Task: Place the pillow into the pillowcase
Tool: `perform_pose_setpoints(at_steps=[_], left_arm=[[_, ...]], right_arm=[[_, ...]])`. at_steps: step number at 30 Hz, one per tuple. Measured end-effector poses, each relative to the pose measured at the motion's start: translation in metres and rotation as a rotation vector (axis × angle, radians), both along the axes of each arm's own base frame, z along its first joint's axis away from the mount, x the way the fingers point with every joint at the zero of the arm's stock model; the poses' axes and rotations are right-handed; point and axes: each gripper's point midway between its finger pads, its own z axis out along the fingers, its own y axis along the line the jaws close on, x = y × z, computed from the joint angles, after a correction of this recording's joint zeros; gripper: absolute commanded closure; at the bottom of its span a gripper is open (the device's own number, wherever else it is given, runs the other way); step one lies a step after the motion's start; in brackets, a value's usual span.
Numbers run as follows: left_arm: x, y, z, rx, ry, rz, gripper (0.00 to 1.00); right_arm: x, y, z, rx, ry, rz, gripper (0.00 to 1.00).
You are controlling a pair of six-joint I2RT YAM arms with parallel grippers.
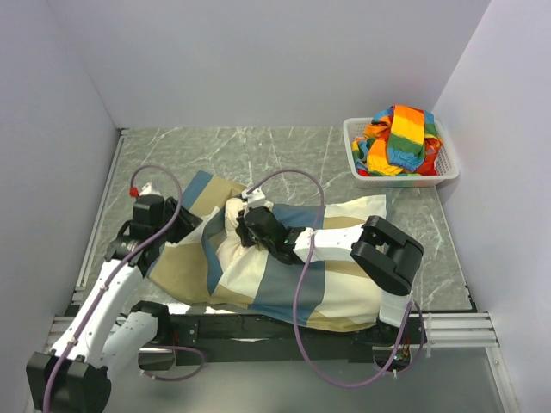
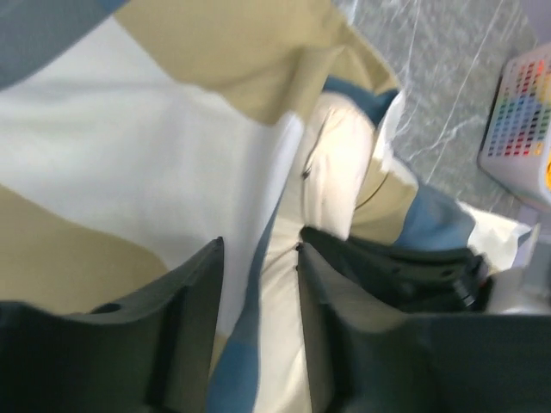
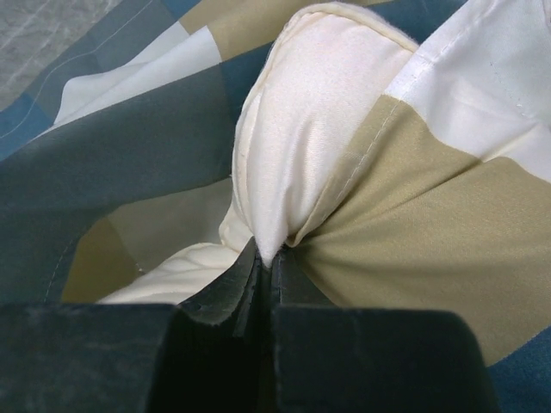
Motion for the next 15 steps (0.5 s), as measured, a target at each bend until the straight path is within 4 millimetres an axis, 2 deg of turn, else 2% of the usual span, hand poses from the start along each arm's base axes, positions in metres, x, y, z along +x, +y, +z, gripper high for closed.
perform_pose_setpoints(at_steps=[5,9,12,15], left_arm=[[0.024,0.004,0.017,0.092,-0.001,-0.027,0.35],[0.043,0.004,0.022,0.212,0.036,-0.096,0.34],[0.056,-0.007,0.024,0.314,0.060,-0.182,0.33],[0.055,-0.033,0.018,0.401,0.091,-0.308,0.33]], right_arm=[[0.000,0.001,0.001,0.013,-0.005,0.004,1.00],[0.000,0.001,0.001,0.018,-0.008,0.005,1.00],[-0.001,0.001,0.001,0.023,-0.008,0.007,1.00],[-0.003,0.001,0.002,0.032,-0.007,0.013,1.00]])
